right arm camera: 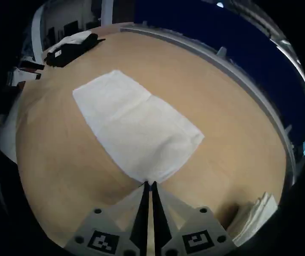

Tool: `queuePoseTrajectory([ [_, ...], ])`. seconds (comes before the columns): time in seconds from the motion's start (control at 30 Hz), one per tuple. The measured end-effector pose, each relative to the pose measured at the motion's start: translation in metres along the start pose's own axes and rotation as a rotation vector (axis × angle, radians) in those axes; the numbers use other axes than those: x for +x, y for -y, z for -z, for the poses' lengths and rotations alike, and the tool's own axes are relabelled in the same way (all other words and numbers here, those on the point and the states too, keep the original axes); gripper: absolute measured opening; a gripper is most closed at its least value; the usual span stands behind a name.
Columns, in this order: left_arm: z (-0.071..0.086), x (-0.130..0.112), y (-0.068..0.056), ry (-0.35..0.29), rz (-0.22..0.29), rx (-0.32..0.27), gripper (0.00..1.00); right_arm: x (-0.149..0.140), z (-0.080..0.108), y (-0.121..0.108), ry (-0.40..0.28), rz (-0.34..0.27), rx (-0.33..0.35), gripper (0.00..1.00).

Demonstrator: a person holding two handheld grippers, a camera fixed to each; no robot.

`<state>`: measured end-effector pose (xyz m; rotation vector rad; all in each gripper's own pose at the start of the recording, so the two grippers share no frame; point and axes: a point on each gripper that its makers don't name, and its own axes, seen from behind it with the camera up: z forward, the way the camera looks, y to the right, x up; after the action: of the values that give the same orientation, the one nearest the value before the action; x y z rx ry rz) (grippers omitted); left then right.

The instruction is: Fold towel

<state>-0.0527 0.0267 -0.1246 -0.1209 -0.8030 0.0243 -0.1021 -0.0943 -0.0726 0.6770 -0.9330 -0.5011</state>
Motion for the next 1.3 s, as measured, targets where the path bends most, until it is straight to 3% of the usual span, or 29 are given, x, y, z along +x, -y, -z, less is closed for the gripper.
queuePoseTrajectory([
  [0.27, 0.005, 0.003, 0.003, -0.009, 0.006, 0.001, 0.96, 0.055, 0.020, -0.001, -0.070, 0.076, -0.019, 0.05],
  [0.57, 0.011, 0.003, 0.004, -0.018, 0.026, -0.001, 0.96, 0.112, 0.027, 0.008, -0.132, 0.163, -0.006, 0.05],
  [0.97, 0.020, 0.003, 0.010, -0.034, 0.049, 0.006, 0.96, 0.131, 0.019, 0.019, -0.136, 0.223, 0.016, 0.04],
  [1.3, 0.027, -0.001, 0.012, -0.040, 0.069, 0.018, 0.96, 0.166, 0.001, 0.055, -0.155, 0.315, 0.073, 0.04],
])
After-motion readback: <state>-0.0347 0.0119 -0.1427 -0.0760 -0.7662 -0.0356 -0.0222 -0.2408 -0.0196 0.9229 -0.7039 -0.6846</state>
